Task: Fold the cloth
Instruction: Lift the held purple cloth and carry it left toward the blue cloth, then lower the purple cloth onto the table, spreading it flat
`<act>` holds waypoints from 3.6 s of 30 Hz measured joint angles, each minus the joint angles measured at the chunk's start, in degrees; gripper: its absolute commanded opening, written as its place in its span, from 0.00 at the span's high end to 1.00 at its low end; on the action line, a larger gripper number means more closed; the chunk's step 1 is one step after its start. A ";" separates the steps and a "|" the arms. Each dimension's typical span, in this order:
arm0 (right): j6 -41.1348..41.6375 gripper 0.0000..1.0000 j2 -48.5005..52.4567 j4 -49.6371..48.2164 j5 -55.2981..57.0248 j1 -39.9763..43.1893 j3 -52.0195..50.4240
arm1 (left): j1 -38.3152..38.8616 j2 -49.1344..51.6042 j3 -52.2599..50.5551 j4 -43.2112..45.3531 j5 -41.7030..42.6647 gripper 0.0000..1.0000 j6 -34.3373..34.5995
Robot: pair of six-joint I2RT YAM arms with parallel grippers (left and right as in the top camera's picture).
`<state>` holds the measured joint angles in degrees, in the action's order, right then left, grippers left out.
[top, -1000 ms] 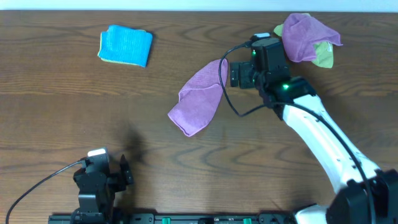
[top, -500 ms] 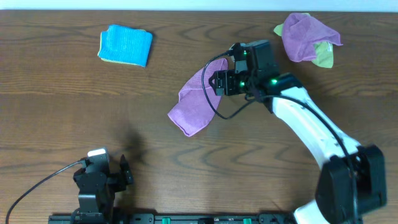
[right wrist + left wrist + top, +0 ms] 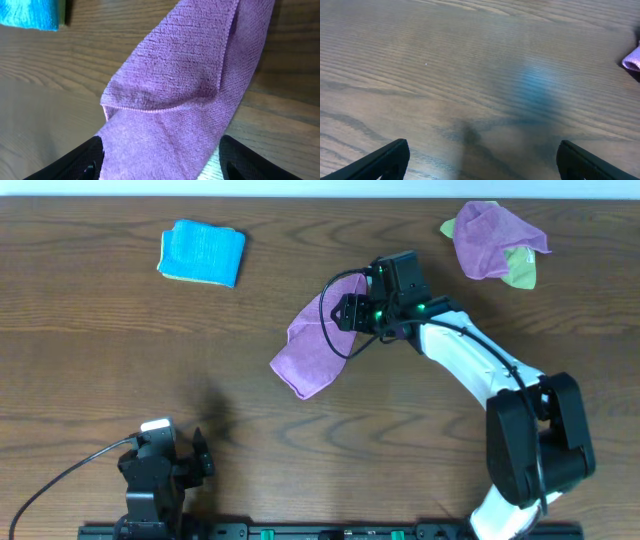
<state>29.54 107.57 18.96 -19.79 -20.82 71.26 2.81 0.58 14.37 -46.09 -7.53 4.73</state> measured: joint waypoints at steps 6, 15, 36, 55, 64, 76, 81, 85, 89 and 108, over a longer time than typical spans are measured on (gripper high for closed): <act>2.60 0.29 3.87 -2.73 -0.04 0.00 0.00 | 0.00 0.00 0.00 0.94 3.82 0.05 0.00; 5.86 0.32 7.13 -8.41 -1.07 0.00 0.02 | 0.00 0.00 0.00 1.05 14.73 0.05 0.02; 7.52 0.38 10.84 -12.09 -2.16 -0.11 0.24 | 0.00 0.00 0.00 1.07 17.90 0.05 0.02; 7.48 0.99 10.88 -19.78 -6.01 -0.50 1.31 | 0.00 0.00 0.00 1.07 17.90 0.05 0.02; 5.79 0.99 10.88 -19.91 -8.59 -6.27 10.95 | 0.00 0.00 0.00 1.09 17.90 0.05 0.02; 3.67 0.99 10.91 -17.77 -6.95 -9.38 17.03 | 0.00 0.00 0.00 1.07 17.90 0.05 0.02; 1.14 0.99 10.91 -13.75 -6.75 -9.40 22.86 | 0.00 0.00 0.00 1.29 17.90 0.05 0.02; -1.27 0.99 10.91 -11.76 -6.56 -10.03 24.41 | 0.00 0.00 0.00 1.29 17.90 0.05 0.02; -2.58 0.99 10.91 -10.32 -6.51 -11.41 24.52 | 0.00 0.00 0.00 1.29 17.90 0.05 0.02; -7.96 0.99 10.91 -6.32 -3.72 -8.41 32.63 | 0.00 0.00 0.00 2.60 19.19 0.05 0.04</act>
<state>21.58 118.48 12.64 -23.51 -29.23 103.90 2.81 0.58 14.37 -43.48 11.66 4.78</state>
